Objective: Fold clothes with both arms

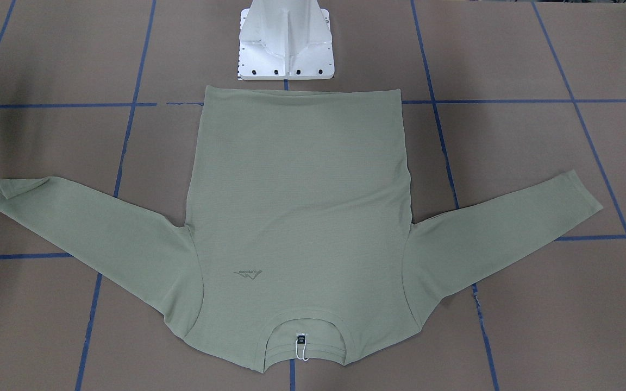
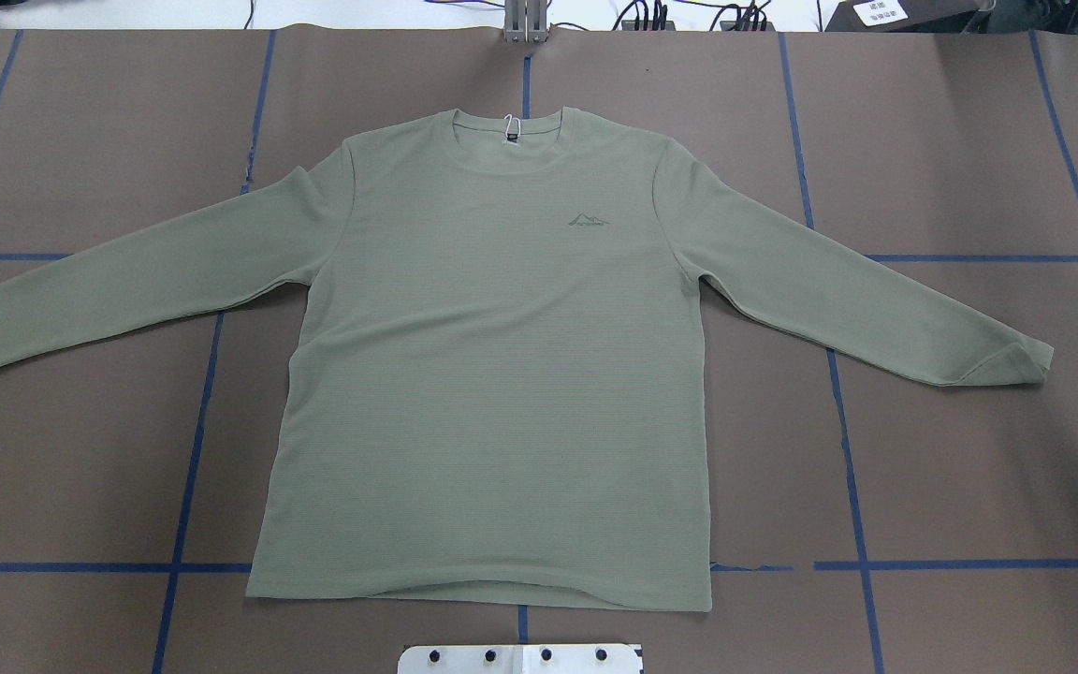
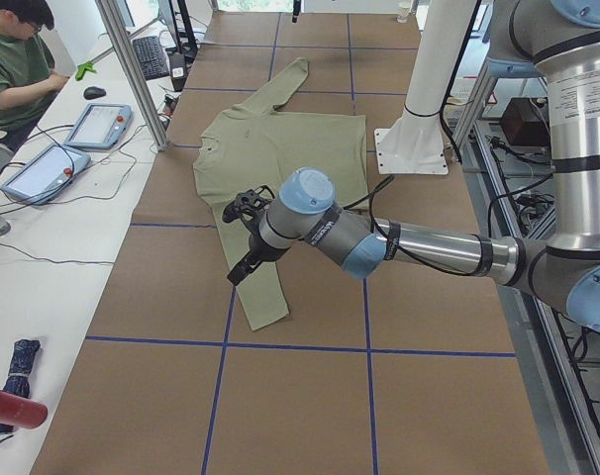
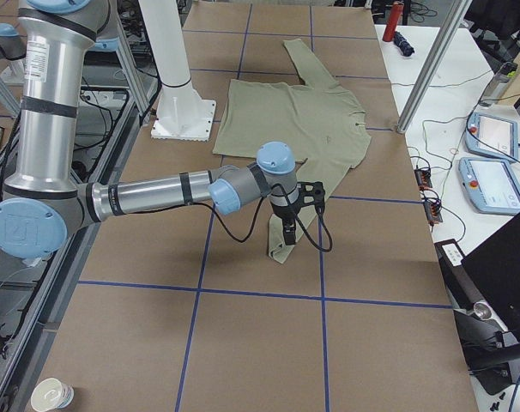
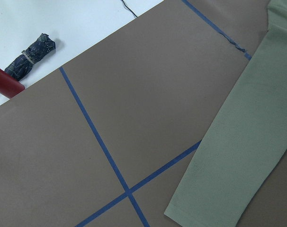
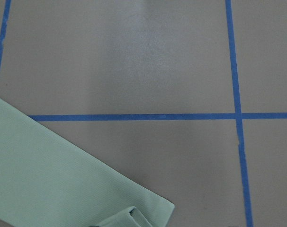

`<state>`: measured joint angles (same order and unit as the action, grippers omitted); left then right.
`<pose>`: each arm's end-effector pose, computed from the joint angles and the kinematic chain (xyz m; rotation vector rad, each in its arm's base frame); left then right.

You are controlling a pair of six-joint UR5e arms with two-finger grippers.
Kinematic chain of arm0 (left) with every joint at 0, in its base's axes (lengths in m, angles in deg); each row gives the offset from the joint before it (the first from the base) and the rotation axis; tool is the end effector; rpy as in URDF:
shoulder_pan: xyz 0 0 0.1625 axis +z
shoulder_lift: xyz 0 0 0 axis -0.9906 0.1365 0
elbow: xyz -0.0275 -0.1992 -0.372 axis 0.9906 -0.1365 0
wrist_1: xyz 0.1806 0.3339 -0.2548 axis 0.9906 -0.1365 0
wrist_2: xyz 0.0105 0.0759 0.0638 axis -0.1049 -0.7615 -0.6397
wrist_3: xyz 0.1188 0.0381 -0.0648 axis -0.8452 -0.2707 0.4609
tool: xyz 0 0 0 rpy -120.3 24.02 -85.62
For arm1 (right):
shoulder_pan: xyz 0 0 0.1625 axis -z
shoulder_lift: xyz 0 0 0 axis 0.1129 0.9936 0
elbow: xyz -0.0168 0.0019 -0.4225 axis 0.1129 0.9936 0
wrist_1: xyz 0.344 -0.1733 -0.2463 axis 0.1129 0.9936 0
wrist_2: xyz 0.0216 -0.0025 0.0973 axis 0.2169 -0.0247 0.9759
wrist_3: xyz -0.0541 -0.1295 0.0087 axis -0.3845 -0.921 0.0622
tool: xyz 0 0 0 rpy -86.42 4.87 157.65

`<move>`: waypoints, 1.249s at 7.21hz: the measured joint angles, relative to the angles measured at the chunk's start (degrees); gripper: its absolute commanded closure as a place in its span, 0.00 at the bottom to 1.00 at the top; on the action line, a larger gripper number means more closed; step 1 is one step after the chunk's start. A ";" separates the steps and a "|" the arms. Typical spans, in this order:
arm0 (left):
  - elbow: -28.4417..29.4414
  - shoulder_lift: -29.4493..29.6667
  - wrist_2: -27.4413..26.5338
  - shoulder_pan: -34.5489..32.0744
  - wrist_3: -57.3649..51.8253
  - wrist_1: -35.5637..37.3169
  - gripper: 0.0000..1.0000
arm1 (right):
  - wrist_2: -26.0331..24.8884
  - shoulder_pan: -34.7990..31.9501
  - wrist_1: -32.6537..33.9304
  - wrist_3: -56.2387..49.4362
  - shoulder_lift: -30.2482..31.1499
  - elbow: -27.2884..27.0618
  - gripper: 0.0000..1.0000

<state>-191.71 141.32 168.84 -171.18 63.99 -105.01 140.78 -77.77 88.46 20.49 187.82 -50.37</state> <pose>-0.0308 -0.5005 0.5330 0.6772 0.6720 0.3763 -0.1103 -0.4950 0.5630 0.1960 -0.7644 0.1463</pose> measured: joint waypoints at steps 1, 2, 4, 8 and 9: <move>-0.22 -0.06 0.01 0.00 -0.01 -0.01 0.00 | -3.95 5.05 -3.91 10.44 0.67 0.75 0.31; -0.56 -0.17 0.01 -0.03 -0.01 -0.02 0.00 | -7.37 8.94 -5.57 17.80 1.21 1.29 0.31; -1.21 -0.38 0.01 -0.08 -0.01 0.04 0.00 | -13.11 14.30 -6.42 27.73 1.45 1.91 0.31; -1.80 -0.70 1.25 -0.35 -0.19 0.02 0.00 | -22.49 22.20 -6.92 37.03 1.33 4.02 0.35; -2.09 -1.07 2.16 -0.46 -0.31 0.05 0.00 | -23.67 23.40 -8.23 37.83 1.26 5.38 0.37</move>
<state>-193.80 140.25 171.00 -171.65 63.68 -104.96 117.11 -54.38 80.23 58.32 189.07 -44.99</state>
